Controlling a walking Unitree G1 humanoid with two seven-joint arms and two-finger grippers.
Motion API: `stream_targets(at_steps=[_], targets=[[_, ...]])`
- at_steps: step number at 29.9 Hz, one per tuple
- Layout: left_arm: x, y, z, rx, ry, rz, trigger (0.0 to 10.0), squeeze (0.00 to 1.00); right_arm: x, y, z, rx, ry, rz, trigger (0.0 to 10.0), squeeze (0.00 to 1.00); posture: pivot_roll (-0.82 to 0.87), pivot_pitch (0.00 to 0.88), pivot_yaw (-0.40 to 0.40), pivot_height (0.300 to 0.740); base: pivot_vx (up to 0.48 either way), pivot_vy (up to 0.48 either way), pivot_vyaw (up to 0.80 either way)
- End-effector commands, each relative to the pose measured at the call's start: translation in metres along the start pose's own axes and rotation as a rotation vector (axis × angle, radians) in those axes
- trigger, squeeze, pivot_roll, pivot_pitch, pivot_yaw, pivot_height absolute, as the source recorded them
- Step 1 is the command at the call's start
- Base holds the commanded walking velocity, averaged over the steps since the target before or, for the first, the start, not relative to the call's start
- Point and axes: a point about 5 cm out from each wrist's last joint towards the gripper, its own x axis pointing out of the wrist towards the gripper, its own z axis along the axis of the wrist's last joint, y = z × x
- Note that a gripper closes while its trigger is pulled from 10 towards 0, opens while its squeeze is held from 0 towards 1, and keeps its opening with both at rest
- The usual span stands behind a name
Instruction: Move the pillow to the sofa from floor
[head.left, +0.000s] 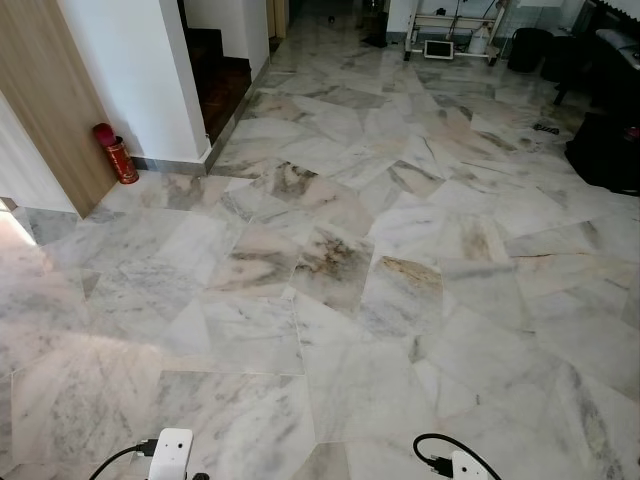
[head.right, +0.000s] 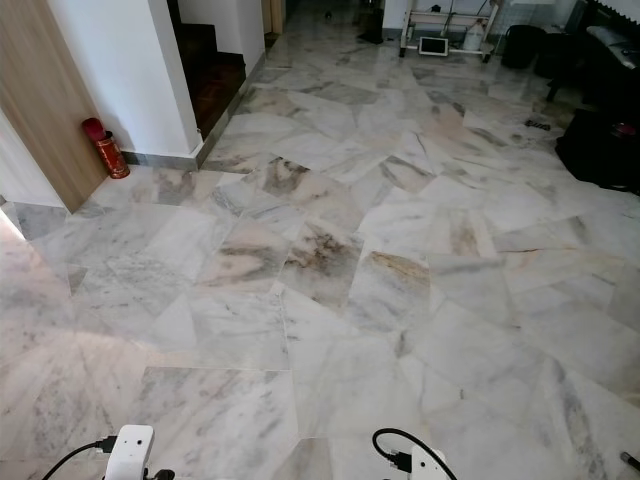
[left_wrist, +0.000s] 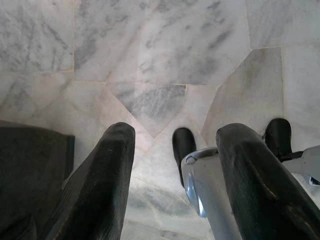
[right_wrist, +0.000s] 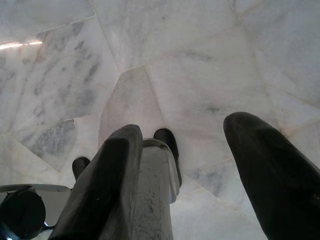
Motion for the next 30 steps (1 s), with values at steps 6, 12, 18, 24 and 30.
stream_targets(at_steps=[6,12,18,24,30], targets=[[0.000,-0.007,-0.002,-0.001,0.011,-0.017,10.0,0.00,-0.001,-0.003,-0.004,0.052,-0.007,-0.029,10.0,0.00,-0.03,0.000,-0.034,0.740,0.000,0.000,0.00],[0.001,-0.012,0.000,-0.004,0.009,-0.021,10.0,0.00,-0.002,-0.002,-0.005,0.052,-0.007,-0.025,10.0,0.00,-0.02,0.000,-0.034,0.740,0.000,0.000,0.00],[0.001,-0.012,0.000,-0.011,0.012,-0.021,10.0,0.00,-0.001,-0.002,-0.004,0.062,-0.010,-0.024,10.0,0.00,-0.02,0.000,-0.031,0.740,0.000,0.000,0.00],[0.001,-0.012,0.000,-0.011,0.012,-0.021,10.0,0.00,-0.001,-0.002,-0.004,0.062,-0.010,-0.024,10.0,0.00,-0.02,0.000,-0.031,0.740,0.000,0.000,0.00],[-0.001,-0.005,-0.007,-0.010,0.024,-0.014,10.0,0.00,-0.002,-0.004,-0.003,0.070,-0.015,-0.028,10.0,0.00,-0.02,0.000,-0.028,0.740,-0.198,0.000,0.00]])
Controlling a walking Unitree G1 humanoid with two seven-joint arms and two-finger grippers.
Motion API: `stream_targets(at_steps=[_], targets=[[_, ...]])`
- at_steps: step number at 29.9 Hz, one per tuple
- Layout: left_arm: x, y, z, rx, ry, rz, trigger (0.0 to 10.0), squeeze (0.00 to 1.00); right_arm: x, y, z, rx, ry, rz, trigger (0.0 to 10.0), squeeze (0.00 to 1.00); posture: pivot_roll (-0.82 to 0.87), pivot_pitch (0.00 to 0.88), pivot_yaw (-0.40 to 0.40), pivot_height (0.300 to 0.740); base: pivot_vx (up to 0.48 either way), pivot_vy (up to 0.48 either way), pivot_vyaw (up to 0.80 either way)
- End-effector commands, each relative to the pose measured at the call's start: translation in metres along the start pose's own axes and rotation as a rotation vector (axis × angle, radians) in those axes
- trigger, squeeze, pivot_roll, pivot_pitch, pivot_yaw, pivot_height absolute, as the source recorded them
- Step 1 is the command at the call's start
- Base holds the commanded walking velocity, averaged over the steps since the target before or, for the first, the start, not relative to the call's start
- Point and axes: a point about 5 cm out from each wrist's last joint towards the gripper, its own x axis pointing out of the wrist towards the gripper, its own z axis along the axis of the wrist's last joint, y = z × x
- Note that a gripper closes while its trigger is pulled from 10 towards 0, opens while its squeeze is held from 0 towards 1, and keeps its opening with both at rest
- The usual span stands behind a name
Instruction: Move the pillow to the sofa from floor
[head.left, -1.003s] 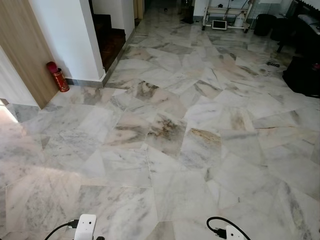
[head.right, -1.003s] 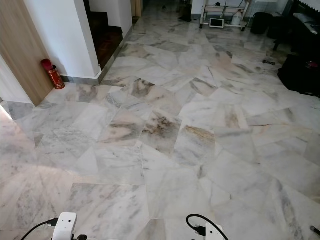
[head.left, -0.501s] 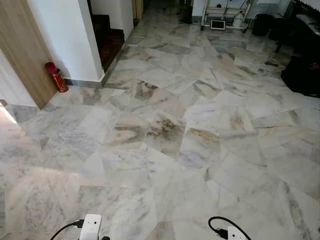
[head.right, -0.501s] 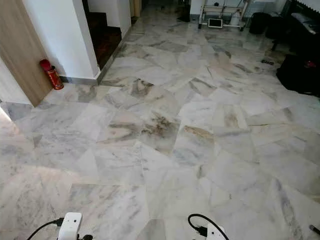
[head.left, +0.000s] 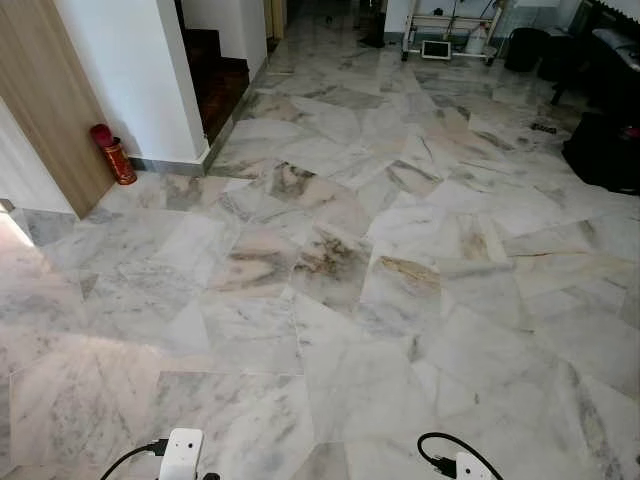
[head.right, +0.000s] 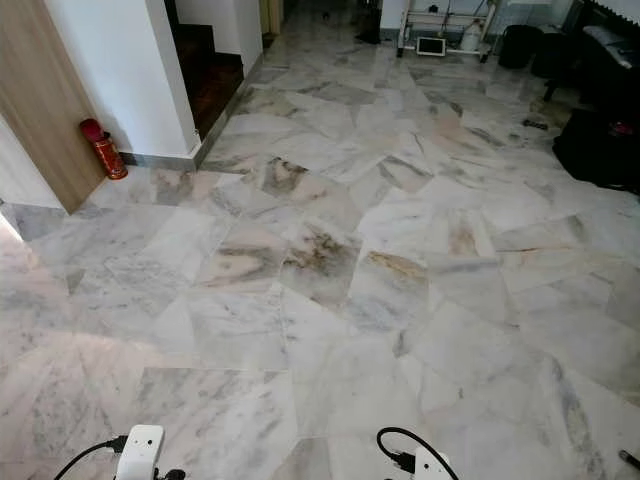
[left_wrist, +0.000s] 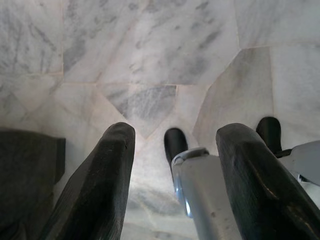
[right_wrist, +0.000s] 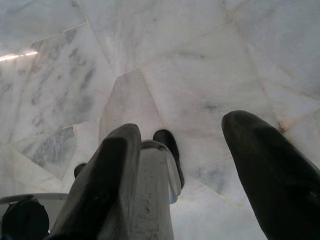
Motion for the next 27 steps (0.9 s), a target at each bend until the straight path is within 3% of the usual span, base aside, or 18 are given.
stream_targets(at_steps=[1,12,27], targets=[[-0.002,0.004,-0.008,-0.006,0.028,0.010,10.0,0.00,-0.001,-0.003,-0.003,0.017,0.000,-0.010,10.0,0.00,-0.02,0.000,-0.026,0.740,-0.307,0.000,0.00],[-0.002,0.004,-0.012,0.005,0.045,0.009,10.0,0.00,-0.002,-0.004,-0.005,0.020,0.006,-0.016,10.0,0.00,-0.02,0.000,-0.025,0.740,-0.337,0.000,0.00],[-0.011,0.037,-0.027,-0.001,0.070,0.043,10.0,0.00,-0.002,-0.005,-0.005,0.028,-0.001,-0.020,10.0,0.00,-0.02,0.000,-0.025,0.740,-0.349,0.000,0.00]])
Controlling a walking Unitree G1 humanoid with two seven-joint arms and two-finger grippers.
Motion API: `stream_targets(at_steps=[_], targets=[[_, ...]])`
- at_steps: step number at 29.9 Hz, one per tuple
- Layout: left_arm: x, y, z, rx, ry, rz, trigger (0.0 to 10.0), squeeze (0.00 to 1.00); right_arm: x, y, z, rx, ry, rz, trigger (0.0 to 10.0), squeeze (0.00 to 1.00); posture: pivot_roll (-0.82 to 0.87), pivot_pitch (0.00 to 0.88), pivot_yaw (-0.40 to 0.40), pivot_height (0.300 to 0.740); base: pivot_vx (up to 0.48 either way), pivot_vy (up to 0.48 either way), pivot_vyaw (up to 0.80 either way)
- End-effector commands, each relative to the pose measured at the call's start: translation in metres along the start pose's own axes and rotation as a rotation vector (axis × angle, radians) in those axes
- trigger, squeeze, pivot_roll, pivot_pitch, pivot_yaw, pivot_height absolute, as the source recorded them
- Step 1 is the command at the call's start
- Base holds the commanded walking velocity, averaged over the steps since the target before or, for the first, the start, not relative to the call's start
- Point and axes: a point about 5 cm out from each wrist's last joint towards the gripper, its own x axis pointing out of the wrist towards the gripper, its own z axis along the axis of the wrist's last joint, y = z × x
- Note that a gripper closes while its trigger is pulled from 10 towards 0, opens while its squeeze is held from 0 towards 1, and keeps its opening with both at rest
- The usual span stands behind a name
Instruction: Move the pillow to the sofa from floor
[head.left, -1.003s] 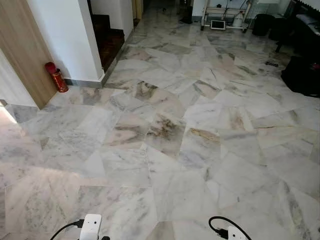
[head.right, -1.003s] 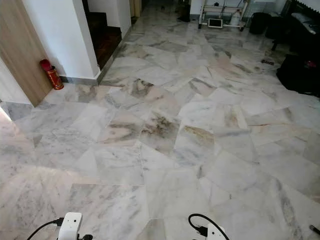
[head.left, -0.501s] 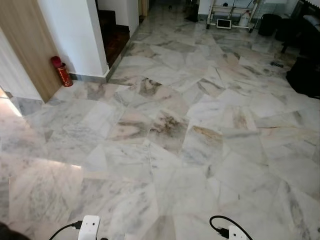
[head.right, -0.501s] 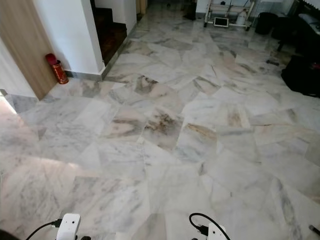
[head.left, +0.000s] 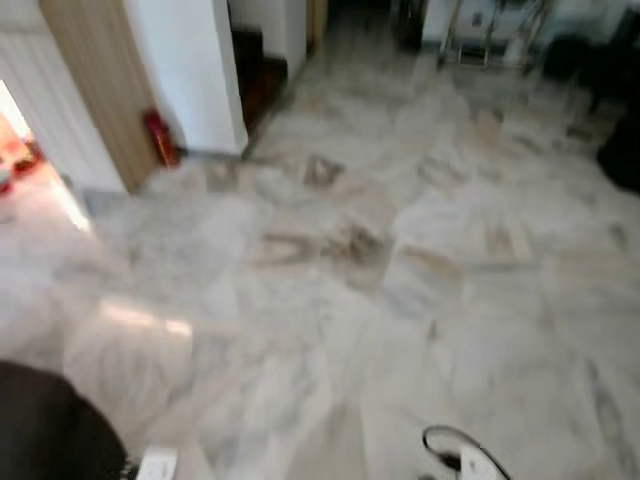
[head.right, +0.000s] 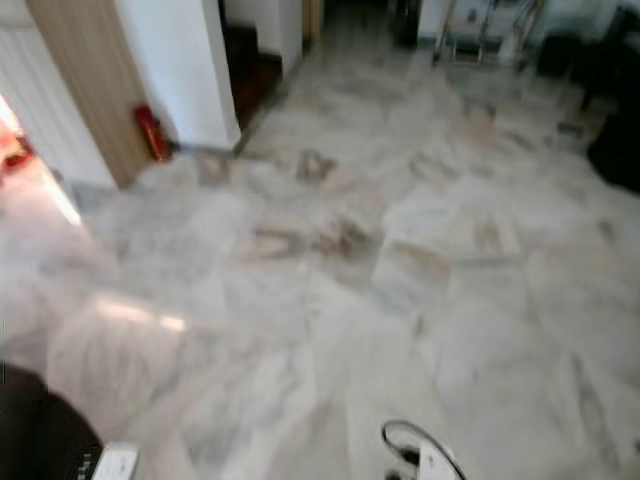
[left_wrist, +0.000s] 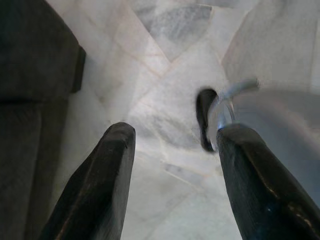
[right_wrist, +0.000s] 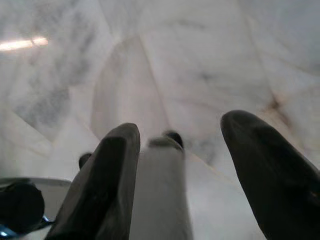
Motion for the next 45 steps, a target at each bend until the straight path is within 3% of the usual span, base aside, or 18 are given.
stream_targets(at_steps=[1,5,14,23,29,32,37,45], targets=[[-0.002,0.007,-0.004,-0.008,0.009,0.014,10.0,0.00,0.000,0.002,-0.003,0.017,0.008,0.000,10.0,0.00,-0.02,0.000,-0.026,0.740,-0.341,0.000,0.00],[-0.002,0.007,-0.008,-0.010,0.021,0.015,10.0,0.00,0.000,0.002,-0.004,0.024,0.008,-0.003,10.0,0.00,-0.02,0.000,-0.029,0.740,-0.339,0.000,0.00],[0.001,-0.014,-0.006,-0.015,0.029,-0.004,10.0,0.00,0.000,0.001,-0.003,0.026,0.008,-0.005,10.0,0.00,-0.01,0.000,-0.031,0.740,-0.342,0.000,0.00],[0.008,-0.048,0.016,-0.012,-0.004,-0.040,10.0,0.00,-0.001,0.000,-0.003,0.026,0.005,-0.004,10.0,0.00,-0.01,0.000,-0.033,0.740,-0.342,0.000,0.00],[0.010,-0.063,0.030,-0.012,-0.023,-0.052,10.0,0.00,-0.001,0.000,-0.003,0.018,0.009,-0.006,10.0,0.00,-0.01,0.000,-0.037,0.740,-0.342,0.000,0.00],[0.010,-0.065,0.032,-0.011,-0.027,-0.054,10.0,0.00,-0.001,0.000,-0.003,0.017,0.010,-0.006,10.0,0.00,-0.01,0.000,-0.038,0.740,-0.342,0.000,0.00],[0.009,-0.050,0.021,-0.012,-0.011,-0.040,10.0,0.00,0.000,0.000,-0.002,0.015,0.009,-0.002,10.0,0.00,-0.01,0.000,-0.038,0.740,-0.341,0.000,0.00],[0.008,-0.049,0.020,-0.012,-0.009,-0.035,10.0,0.00,0.000,0.001,-0.002,0.019,0.009,-0.001,10.0,0.00,-0.01,0.000,-0.037,0.740,-0.341,0.000,0.00]])
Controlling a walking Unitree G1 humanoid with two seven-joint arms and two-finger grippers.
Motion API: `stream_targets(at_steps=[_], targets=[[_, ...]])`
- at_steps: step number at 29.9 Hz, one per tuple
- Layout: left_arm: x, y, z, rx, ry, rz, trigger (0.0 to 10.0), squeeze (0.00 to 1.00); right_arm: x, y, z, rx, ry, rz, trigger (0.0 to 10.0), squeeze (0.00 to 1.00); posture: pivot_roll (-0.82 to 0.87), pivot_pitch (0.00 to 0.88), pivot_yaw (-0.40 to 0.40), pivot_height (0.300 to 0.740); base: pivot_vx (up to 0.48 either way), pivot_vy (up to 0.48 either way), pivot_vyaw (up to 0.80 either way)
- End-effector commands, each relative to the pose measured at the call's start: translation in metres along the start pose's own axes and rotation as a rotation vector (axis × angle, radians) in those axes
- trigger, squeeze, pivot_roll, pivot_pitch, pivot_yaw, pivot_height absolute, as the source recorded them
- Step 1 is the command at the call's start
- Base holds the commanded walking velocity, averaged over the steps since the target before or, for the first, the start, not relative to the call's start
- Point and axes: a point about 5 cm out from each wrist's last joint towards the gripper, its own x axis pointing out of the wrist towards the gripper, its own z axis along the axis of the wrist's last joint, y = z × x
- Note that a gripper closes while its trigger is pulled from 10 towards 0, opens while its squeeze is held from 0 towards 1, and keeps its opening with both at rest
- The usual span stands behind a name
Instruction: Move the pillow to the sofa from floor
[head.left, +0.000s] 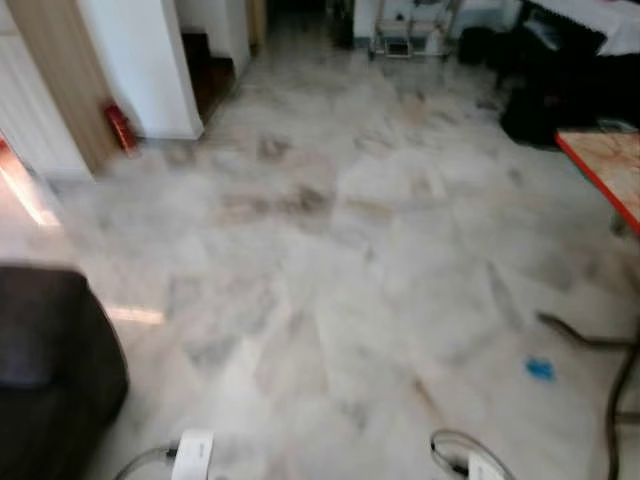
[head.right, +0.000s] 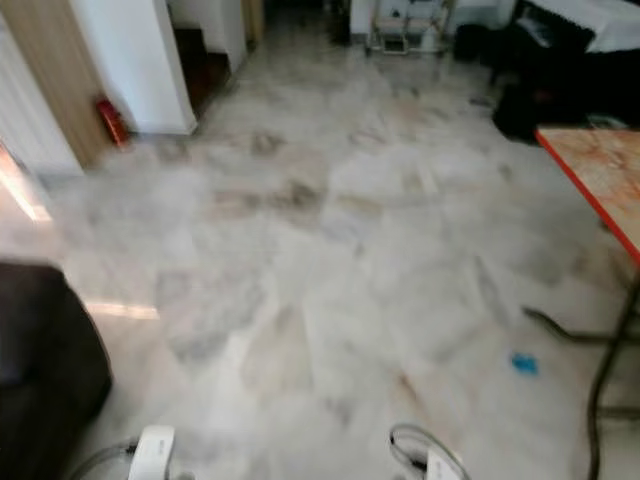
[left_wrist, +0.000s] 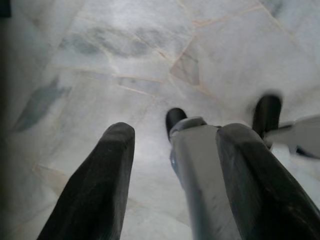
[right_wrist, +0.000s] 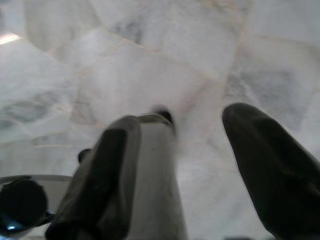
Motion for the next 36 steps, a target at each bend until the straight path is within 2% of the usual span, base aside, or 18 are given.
stream_targets(at_steps=[1,32,36], targets=[[0.0001,-0.0008,0.0004,0.006,-0.001,-0.003,10.0,0.00,0.0005,-0.0033,0.0049,-0.004,-0.011,-0.008,10.0,0.00,-0.01,0.000,-0.037,0.740,-0.345,0.000,0.00],[-0.0005,0.0012,-0.0026,0.028,0.004,-0.004,10.0,0.00,-0.0001,-0.0032,0.0025,-0.004,-0.009,0.000,10.0,0.00,-0.01,0.000,-0.034,0.740,-0.342,0.000,0.00],[-0.0006,0.0018,-0.0037,0.050,0.012,0.000,10.0,0.00,-0.0002,-0.0032,0.0025,-0.005,-0.008,0.000,10.0,0.00,-0.01,0.000,-0.033,0.740,-0.127,0.000,0.00]])
